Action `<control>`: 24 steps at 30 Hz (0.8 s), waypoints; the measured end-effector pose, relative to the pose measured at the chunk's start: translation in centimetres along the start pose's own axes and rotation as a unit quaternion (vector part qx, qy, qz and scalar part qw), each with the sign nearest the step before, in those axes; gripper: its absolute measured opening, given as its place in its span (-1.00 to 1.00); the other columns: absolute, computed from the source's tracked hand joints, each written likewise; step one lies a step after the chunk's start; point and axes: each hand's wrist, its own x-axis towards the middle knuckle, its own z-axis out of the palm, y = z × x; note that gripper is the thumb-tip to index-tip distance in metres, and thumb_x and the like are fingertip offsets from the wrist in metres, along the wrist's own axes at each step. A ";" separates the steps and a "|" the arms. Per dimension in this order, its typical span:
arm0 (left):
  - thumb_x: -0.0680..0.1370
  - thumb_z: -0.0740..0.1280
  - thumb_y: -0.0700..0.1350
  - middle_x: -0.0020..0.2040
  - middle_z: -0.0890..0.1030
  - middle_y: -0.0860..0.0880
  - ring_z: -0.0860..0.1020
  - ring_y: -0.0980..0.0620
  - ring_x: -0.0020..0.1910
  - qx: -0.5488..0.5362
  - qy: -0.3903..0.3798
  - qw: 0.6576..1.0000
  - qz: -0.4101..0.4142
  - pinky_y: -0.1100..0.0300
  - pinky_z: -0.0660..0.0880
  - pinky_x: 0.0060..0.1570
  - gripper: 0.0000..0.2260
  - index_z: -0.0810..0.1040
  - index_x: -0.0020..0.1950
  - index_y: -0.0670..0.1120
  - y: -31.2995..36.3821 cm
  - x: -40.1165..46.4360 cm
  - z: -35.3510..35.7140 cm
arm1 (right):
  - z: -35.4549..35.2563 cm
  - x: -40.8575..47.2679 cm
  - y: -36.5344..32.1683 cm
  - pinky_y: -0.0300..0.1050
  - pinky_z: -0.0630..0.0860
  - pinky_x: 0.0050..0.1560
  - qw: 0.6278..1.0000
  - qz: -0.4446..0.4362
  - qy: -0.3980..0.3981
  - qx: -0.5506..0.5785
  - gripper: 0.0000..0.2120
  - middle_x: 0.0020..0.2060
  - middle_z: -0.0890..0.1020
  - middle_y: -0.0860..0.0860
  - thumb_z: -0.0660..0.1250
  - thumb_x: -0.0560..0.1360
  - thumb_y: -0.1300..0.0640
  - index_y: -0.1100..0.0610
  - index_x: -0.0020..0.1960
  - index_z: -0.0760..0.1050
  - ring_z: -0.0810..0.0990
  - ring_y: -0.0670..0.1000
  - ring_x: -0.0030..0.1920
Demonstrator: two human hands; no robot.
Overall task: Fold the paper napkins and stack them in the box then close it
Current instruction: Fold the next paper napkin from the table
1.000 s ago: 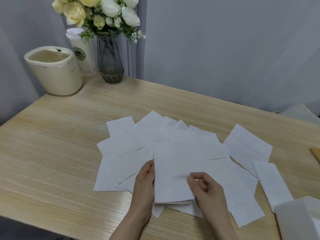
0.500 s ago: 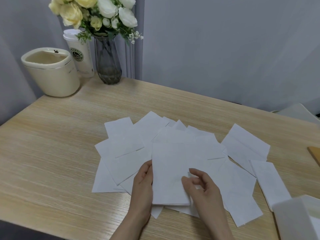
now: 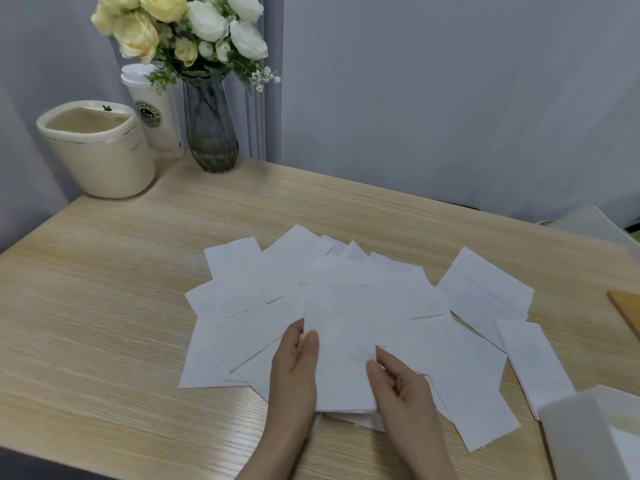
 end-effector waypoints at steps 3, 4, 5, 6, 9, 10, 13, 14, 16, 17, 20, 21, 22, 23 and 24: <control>0.65 0.21 -0.21 -0.04 0.71 -0.04 0.68 -0.03 -0.06 0.005 -0.002 1.000 0.001 0.08 0.60 -0.10 -0.81 0.57 0.10 0.03 0.2 0.0 0.1 | -0.2 0.0 -0.2 -0.26 0.52 0.07 1.000 -0.011 -0.016 -0.006 -0.69 -0.04 0.71 -0.13 0.18 0.60 0.29 -0.04 0.09 0.60 0.64 -0.16 0.04; 0.64 0.23 -0.22 -0.06 0.72 -0.04 0.69 -0.02 -0.08 0.002 -0.005 1.000 -0.002 0.11 0.60 -0.13 -0.82 0.55 0.12 0.02 0.4 0.1 -0.1 | -0.5 0.0 -0.2 -0.27 0.52 0.04 1.000 -0.010 -0.018 -0.004 -0.69 -0.05 0.71 -0.12 0.18 0.60 0.29 -0.03 0.09 0.60 0.65 -0.15 0.03; 0.62 0.25 -0.23 -0.11 0.72 -0.02 0.69 0.03 -0.13 -0.005 -0.009 1.000 -0.004 0.18 0.59 -0.20 -0.81 0.54 0.14 0.02 0.7 0.2 -0.2 | -0.9 0.1 -0.3 -0.32 0.51 -0.01 1.000 -0.010 -0.021 -0.002 -0.69 -0.05 0.71 -0.11 0.18 0.60 0.30 -0.02 0.09 0.60 0.65 -0.15 0.02; 0.61 0.27 -0.24 -0.16 0.72 0.01 0.68 0.07 -0.18 -0.014 -0.013 1.000 -0.006 0.25 0.56 -0.28 -0.80 0.52 0.16 0.02 0.9 0.3 -0.5 | -1.4 0.2 -0.4 -0.36 0.50 -0.05 1.000 -0.009 -0.029 -0.003 -0.70 -0.06 0.71 -0.11 0.18 0.60 0.31 0.00 0.09 0.61 0.65 -0.16 0.01; 0.58 0.32 -0.26 -0.22 0.70 0.02 0.66 0.09 -0.27 -0.025 -0.027 0.999 -0.017 0.25 0.53 -0.41 -0.75 0.51 0.21 0.00 1.8 0.9 -1.5 | -3.1 0.5 -1.2 -0.47 0.43 -0.18 0.995 -0.007 -0.096 -0.040 -0.69 -0.17 0.71 -0.15 0.17 0.59 0.34 0.05 0.08 0.62 0.63 -0.23 -0.15; 0.57 0.33 -0.27 -0.26 0.69 0.06 0.65 0.09 -0.30 -0.019 -0.033 0.999 -0.023 0.21 0.52 -0.47 -0.72 0.51 0.22 0.02 2.0 1.1 -1.8 | -3.6 0.5 -1.6 -0.49 0.41 -0.28 0.991 -0.002 -0.125 -0.042 -0.69 -0.27 0.69 -0.18 0.16 0.60 0.35 0.07 0.09 0.61 0.61 -0.27 -0.26; 0.49 0.43 -0.24 -0.29 0.63 0.04 0.63 0.05 -0.31 -0.006 -0.055 0.998 -0.041 0.16 0.49 -0.55 -0.61 0.53 0.24 0.11 2.5 1.4 -2.6 | -4.6 0.5 -2.2 -0.50 0.34 -0.50 0.987 0.016 -0.158 -0.011 -0.73 -0.51 0.57 -0.18 0.16 0.59 0.37 0.14 0.13 0.57 0.48 -0.28 -0.54; 0.43 0.44 -0.21 -0.22 0.65 -0.02 0.64 0.02 -0.28 -0.009 -0.050 0.998 -0.039 0.14 0.50 -0.55 -0.58 0.55 0.23 0.12 2.6 1.5 -2.6 | -4.8 0.5 -2.1 -0.48 0.31 -0.54 0.990 0.022 -0.139 0.008 -0.75 -0.55 0.53 -0.15 0.21 0.57 0.34 0.14 0.13 0.58 0.44 -0.24 -0.59; 0.42 0.44 -0.23 -0.10 0.66 -0.09 0.65 0.01 -0.27 -0.024 -0.010 1.000 -0.017 0.11 0.53 -0.54 -0.59 0.59 0.19 0.14 2.7 1.4 -2.3 | -5.0 0.6 -1.7 -0.41 0.23 -0.58 0.996 0.033 -0.072 0.036 -0.72 -0.58 0.39 -0.09 0.31 0.49 0.20 0.07 0.18 0.58 0.29 -0.19 -0.61; 0.47 0.42 -0.27 -0.06 0.64 -0.12 0.65 0.01 -0.30 -0.031 0.015 0.999 -0.002 0.09 0.55 -0.52 -0.62 0.61 0.15 0.16 2.7 1.4 -2.0 | -4.9 0.5 -1.5 -0.39 0.22 -0.57 0.998 0.029 -0.039 0.049 -0.66 -0.59 0.34 -0.05 0.34 0.45 0.14 0.02 0.22 0.56 0.24 -0.15 -0.60; 0.55 0.34 -0.30 -0.05 0.52 -0.12 0.60 -0.02 -0.35 -0.053 0.083 0.995 0.029 0.04 0.62 -0.42 -0.63 0.66 0.00 0.22 2.6 1.0 -1.0 | -3.8 -0.3 -1.1 -0.44 0.29 -0.49 0.996 -0.015 0.009 0.082 -0.50 -0.57 0.41 -0.09 0.38 0.37 0.08 -0.11 0.30 0.44 0.29 -0.16 -0.56; 0.56 0.34 -0.28 -0.02 0.51 -0.10 0.60 0.00 -0.37 -0.053 0.100 0.993 0.035 -0.01 0.63 -0.35 -0.64 0.67 -0.02 0.22 2.5 0.7 -0.5 | -3.2 -0.7 -1.1 -0.44 0.32 -0.47 0.995 -0.030 0.011 0.094 -0.46 -0.53 0.48 -0.09 0.39 0.36 0.09 -0.13 0.32 0.42 0.34 -0.18 -0.54; 0.57 0.34 -0.26 0.04 0.53 -0.07 0.60 0.01 -0.42 -0.051 0.111 0.992 0.038 -0.06 0.64 -0.24 -0.66 0.66 -0.02 0.22 2.4 0.3 0.0 | -2.6 -1.1 -1.0 -0.43 0.35 -0.44 0.994 -0.043 0.016 0.104 -0.45 -0.46 0.56 -0.09 0.40 0.35 0.10 -0.15 0.32 0.42 0.39 -0.17 -0.50; 0.58 0.33 -0.25 0.08 0.56 -0.02 0.60 0.02 -0.46 -0.048 0.117 0.991 0.040 -0.08 0.63 -0.16 -0.68 0.66 0.00 0.21 2.3 -0.1 0.5 | -2.1 -1.4 -0.8 -0.40 0.39 -0.40 0.993 -0.055 0.027 0.102 -0.45 -0.36 0.63 -0.11 0.41 0.35 0.10 -0.17 0.31 0.44 0.41 -0.14 -0.47; 0.58 0.33 -0.24 0.08 0.60 0.05 0.60 0.02 -0.47 -0.045 0.117 0.991 0.043 -0.08 0.62 -0.13 -0.69 0.66 0.02 0.19 2.2 -0.4 0.9 | -1.7 -1.6 -0.7 -0.39 0.41 -0.36 0.993 -0.066 0.046 0.087 -0.49 -0.29 0.66 -0.14 0.41 0.36 0.09 -0.18 0.28 0.48 0.41 -0.11 -0.45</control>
